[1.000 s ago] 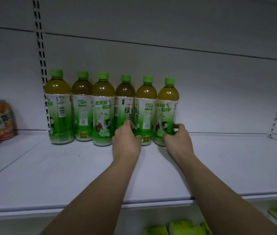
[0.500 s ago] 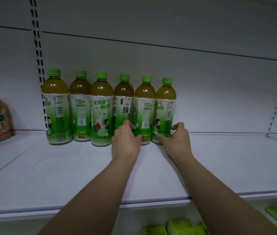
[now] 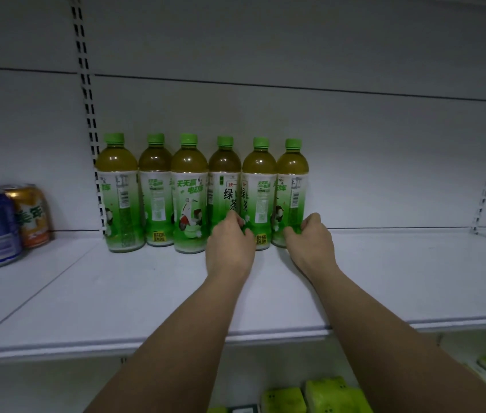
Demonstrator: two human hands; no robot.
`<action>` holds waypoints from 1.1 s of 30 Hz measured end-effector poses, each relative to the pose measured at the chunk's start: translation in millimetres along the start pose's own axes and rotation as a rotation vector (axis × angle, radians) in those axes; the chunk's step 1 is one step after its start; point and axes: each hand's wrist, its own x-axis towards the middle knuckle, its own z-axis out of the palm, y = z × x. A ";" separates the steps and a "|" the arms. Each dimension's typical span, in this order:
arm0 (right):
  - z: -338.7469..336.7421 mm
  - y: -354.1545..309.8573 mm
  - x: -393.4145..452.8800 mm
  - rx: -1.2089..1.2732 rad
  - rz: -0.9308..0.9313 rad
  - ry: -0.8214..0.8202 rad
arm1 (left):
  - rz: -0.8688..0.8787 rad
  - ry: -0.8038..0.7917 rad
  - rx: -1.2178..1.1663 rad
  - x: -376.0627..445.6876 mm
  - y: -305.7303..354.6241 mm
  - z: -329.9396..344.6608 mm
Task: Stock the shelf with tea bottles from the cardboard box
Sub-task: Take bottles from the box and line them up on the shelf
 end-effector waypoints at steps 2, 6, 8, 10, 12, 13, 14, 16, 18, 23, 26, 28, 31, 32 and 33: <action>-5.8 -6.9 -14.2 -0.052 -0.049 -0.006 | 0.059 -0.049 0.110 -12.3 5.3 -9.1; -27.6 -19.6 -53.5 -0.103 -0.087 -0.086 | 0.176 -0.279 0.282 -42.7 3.1 -36.7; -46.2 -25.6 -68.9 -0.131 -0.066 -0.148 | 0.157 -0.362 0.333 -52.1 -2.7 -57.9; -66.3 -32.6 -82.1 -0.181 -0.060 -0.238 | 0.106 -0.440 0.384 -60.5 -5.2 -81.6; -85.7 -44.0 -95.2 -0.214 -0.050 -0.311 | 0.070 -0.469 0.388 -70.6 -0.4 -105.8; -94.1 -50.8 -102.7 -0.214 -0.049 -0.338 | 0.066 -0.457 0.373 -76.6 3.2 -117.1; -100.8 -57.7 -110.5 -0.209 -0.055 -0.358 | 0.070 -0.433 0.347 -83.8 6.8 -127.4; -110.8 -70.5 -129.1 -0.229 -0.092 -0.397 | 0.085 -0.383 0.283 -103.0 11.5 -145.7; -116.6 -76.5 -150.1 -0.292 -0.136 -0.456 | 0.125 -0.333 0.279 -129.1 12.4 -159.2; -116.6 -71.9 -201.4 -0.350 -0.163 -0.554 | 0.164 -0.342 0.291 -180.1 -5.2 -171.9; -95.9 -45.9 -236.7 -0.310 -0.134 -0.608 | -0.020 -0.533 0.208 -213.7 -35.0 -153.9; -77.7 -22.1 -264.7 -0.247 -0.049 -0.680 | -0.159 -0.638 0.151 -244.4 -66.8 -131.7; -47.1 28.9 -315.5 -0.176 0.093 -0.749 | -0.316 -0.769 0.170 -304.5 -123.9 -97.9; -36.9 49.7 -336.2 -0.182 0.127 -0.783 | -0.349 -0.820 0.189 -328.5 -145.3 -88.1; -28.5 69.9 -357.6 -0.193 0.161 -0.830 | -0.390 -0.861 0.188 -354.7 -164.2 -81.0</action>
